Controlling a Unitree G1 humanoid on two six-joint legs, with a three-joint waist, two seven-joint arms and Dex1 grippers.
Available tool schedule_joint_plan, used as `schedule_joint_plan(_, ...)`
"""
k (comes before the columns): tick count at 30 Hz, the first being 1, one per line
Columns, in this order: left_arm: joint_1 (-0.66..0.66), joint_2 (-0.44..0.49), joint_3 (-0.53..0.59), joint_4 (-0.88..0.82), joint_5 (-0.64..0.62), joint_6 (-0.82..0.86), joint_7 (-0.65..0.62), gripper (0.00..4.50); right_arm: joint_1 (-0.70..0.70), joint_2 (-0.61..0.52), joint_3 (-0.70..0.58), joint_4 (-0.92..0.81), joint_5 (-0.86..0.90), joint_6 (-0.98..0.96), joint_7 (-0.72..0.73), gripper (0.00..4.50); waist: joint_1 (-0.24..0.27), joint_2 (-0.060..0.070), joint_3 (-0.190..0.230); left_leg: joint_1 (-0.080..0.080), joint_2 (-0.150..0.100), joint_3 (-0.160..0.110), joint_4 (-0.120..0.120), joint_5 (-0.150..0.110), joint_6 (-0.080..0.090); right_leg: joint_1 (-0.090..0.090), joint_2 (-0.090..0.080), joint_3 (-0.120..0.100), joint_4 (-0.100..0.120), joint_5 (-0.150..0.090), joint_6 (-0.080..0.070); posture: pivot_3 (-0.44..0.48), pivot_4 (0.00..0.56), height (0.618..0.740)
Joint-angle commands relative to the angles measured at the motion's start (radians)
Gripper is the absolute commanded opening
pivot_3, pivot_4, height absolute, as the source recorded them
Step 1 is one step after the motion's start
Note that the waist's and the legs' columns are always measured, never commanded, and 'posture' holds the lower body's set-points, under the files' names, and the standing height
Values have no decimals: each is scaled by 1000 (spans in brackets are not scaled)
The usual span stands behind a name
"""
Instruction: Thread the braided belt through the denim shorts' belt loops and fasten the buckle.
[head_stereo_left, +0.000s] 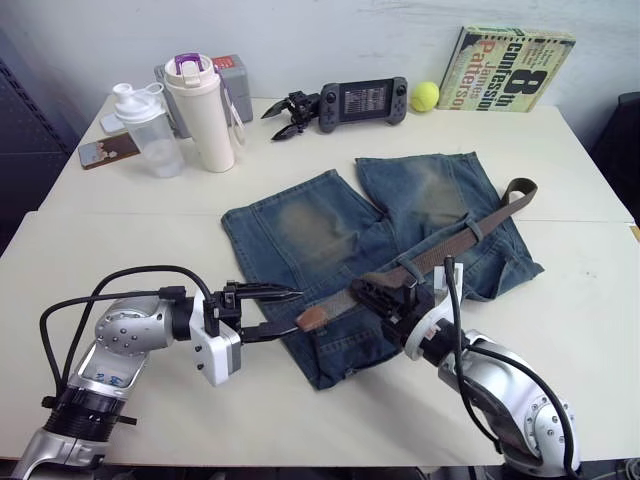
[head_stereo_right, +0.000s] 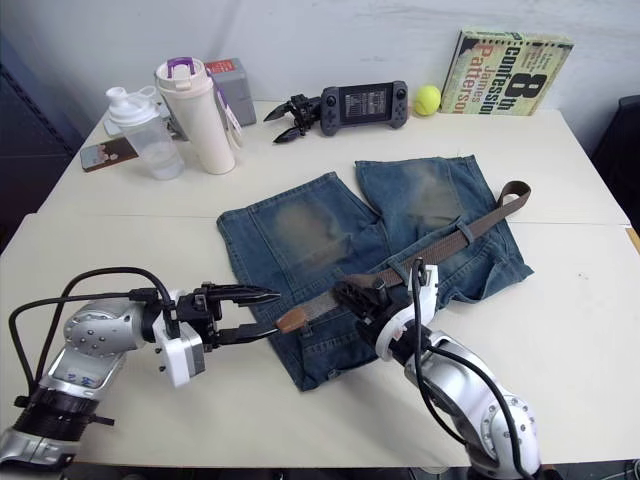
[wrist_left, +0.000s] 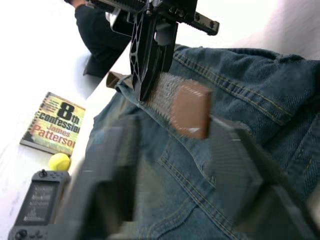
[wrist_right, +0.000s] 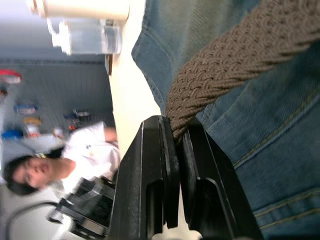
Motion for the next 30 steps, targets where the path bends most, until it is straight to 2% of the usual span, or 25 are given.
schedule_joint_plan(1,108,76,52,-111,-179,237,-18,2767,11,-31,-22,-14,-144,34,185,0,-4,0,0,1,0,1,-2,0,0,0,0,1,-1,0,0,0,150,739)
schedule_joint_plan(5,292,164,135,-222,-321,450,-41,2767,28,1,-28,16,-277,0,292,0,-6,0,0,3,0,1,-10,4,-3,-1,1,1,-2,0,0,0,150,739)
schedule_joint_plan(10,393,163,201,-262,-315,513,-57,2767,25,68,-32,68,-421,-35,354,0,5,1,0,3,-1,0,-10,5,-4,0,1,1,-3,0,-1,0,150,739)
schedule_joint_plan(17,395,111,214,-232,-269,492,-82,2767,26,120,-38,112,-575,-44,426,0,4,1,0,3,-2,2,-12,5,-4,-1,1,2,-4,0,-1,0,150,739)
schedule_joint_plan(20,388,89,221,-219,-258,486,-88,2767,24,109,-34,122,-643,-24,461,0,3,1,0,3,-2,2,-12,5,-4,-1,1,3,-4,0,-1,0,150,739)
schedule_joint_plan(30,389,62,238,-165,-235,430,-134,2767,53,179,50,105,-684,56,513,0,1,1,1,3,-1,2,-12,5,-4,-2,1,3,-4,0,-1,0,150,739)
